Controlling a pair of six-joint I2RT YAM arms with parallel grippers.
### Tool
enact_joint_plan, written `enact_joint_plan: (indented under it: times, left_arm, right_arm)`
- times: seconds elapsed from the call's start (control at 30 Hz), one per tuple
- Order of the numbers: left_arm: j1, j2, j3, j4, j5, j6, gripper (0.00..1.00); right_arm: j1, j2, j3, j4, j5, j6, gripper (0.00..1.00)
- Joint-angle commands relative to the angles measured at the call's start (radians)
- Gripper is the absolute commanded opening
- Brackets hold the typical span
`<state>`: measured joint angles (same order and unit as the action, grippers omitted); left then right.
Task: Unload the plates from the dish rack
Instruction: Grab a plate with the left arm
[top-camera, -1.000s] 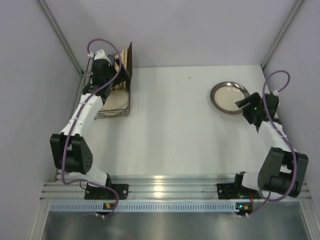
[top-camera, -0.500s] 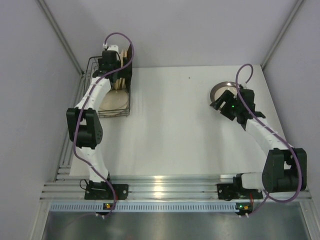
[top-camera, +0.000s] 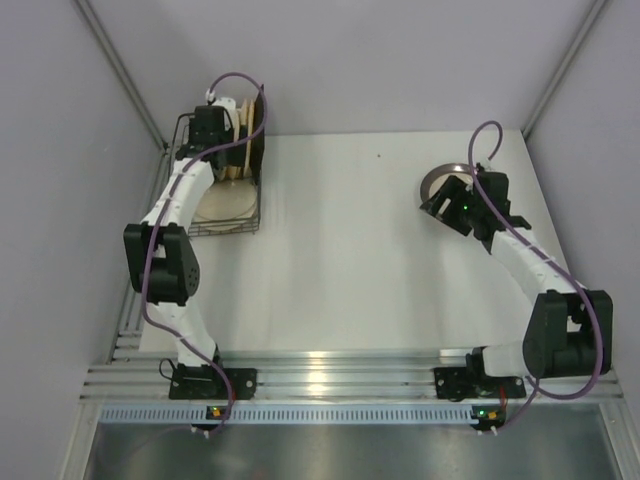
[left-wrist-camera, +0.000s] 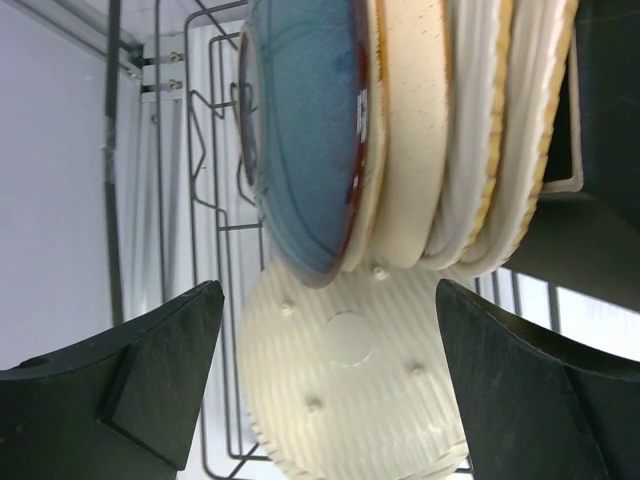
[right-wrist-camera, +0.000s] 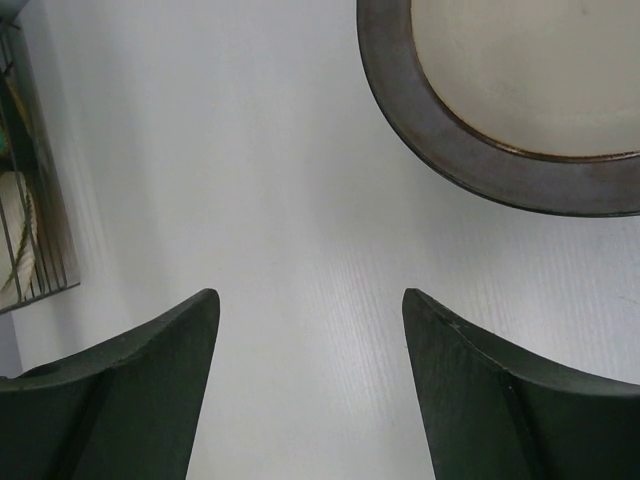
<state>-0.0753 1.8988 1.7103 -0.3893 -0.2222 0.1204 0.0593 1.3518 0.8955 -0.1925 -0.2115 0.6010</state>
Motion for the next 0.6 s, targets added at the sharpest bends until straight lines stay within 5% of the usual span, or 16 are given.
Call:
enact_joint_plan:
  times: [0.0,0.57]
  left_arm:
    - [0.019,-0.081,-0.014,-0.014,-0.031,0.068,0.92]
    - [0.045,0.023,0.012,-0.005,-0.080,0.097,0.92]
  right_arm:
    - [0.017,0.016,0.065,-0.016,-0.008,-0.038,0.74]
    - [0.024,0.064,0.082,-0.007,-0.014,-0.032,0.75]
